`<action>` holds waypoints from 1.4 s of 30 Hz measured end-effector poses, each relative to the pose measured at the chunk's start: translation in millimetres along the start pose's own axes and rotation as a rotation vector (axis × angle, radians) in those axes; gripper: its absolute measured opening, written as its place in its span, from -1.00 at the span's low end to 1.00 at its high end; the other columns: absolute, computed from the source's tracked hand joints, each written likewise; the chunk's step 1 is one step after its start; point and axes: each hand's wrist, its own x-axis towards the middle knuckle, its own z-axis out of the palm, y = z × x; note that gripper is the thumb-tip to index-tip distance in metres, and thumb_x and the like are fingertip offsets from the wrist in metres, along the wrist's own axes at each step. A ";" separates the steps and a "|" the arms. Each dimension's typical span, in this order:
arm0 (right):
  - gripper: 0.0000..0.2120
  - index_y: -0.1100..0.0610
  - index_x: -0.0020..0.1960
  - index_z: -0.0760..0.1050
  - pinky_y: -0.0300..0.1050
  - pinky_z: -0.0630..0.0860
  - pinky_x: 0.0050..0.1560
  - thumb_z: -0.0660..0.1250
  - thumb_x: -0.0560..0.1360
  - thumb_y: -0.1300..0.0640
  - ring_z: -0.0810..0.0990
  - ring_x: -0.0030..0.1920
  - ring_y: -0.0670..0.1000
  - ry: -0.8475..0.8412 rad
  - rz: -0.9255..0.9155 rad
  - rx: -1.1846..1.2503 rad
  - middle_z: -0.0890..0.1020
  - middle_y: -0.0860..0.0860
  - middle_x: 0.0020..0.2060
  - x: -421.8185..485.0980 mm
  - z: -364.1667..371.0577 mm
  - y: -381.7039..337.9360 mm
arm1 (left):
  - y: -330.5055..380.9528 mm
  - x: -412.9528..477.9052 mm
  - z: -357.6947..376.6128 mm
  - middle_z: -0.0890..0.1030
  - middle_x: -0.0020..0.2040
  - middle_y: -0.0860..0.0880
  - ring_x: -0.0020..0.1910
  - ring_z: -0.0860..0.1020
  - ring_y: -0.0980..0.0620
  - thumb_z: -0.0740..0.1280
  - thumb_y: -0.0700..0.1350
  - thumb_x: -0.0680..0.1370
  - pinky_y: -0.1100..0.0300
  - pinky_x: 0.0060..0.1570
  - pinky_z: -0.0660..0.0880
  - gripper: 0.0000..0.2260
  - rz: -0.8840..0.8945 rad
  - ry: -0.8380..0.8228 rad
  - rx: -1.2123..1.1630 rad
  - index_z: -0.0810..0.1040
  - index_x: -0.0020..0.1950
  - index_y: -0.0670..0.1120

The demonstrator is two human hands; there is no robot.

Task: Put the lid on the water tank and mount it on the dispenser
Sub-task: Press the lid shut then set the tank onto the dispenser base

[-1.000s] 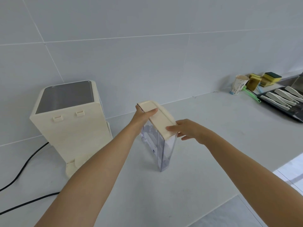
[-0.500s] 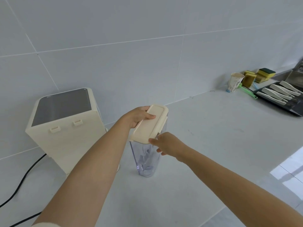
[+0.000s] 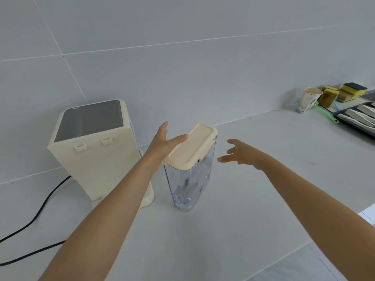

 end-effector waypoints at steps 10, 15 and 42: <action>-0.03 -0.09 0.49 0.00 0.08 0.21 0.40 0.50 0.27 0.20 0.17 0.48 0.08 -0.276 -0.129 0.077 0.14 -0.05 0.51 55.9 -3.9 -1.6 | -62.0 -69.0 35.8 0.10 0.51 0.06 0.38 0.25 0.05 0.52 -0.10 0.29 0.44 0.12 0.33 -0.02 -0.121 0.220 -0.124 -0.09 0.49 0.04; 0.03 -0.14 0.45 0.07 0.16 0.12 0.47 0.52 0.12 0.16 0.13 0.49 -0.01 -0.438 -0.193 0.064 0.18 -0.15 0.48 72.8 -2.4 -3.0 | -78.1 -70.4 69.3 0.19 0.39 0.15 0.38 0.21 0.12 0.58 -0.05 0.16 0.30 0.26 0.26 0.05 -0.068 0.300 -0.102 -0.01 0.46 0.04; -0.10 0.13 0.35 0.15 -0.06 0.44 0.18 0.57 0.16 0.22 0.38 0.18 0.03 -0.167 -0.290 0.169 0.38 0.03 0.17 87.8 37.1 27.0 | -97.4 -13.0 -4.3 0.37 0.33 0.08 0.34 0.32 0.10 0.55 -0.07 0.23 0.24 0.26 0.25 -0.19 -0.144 0.138 0.108 0.22 0.38 -0.07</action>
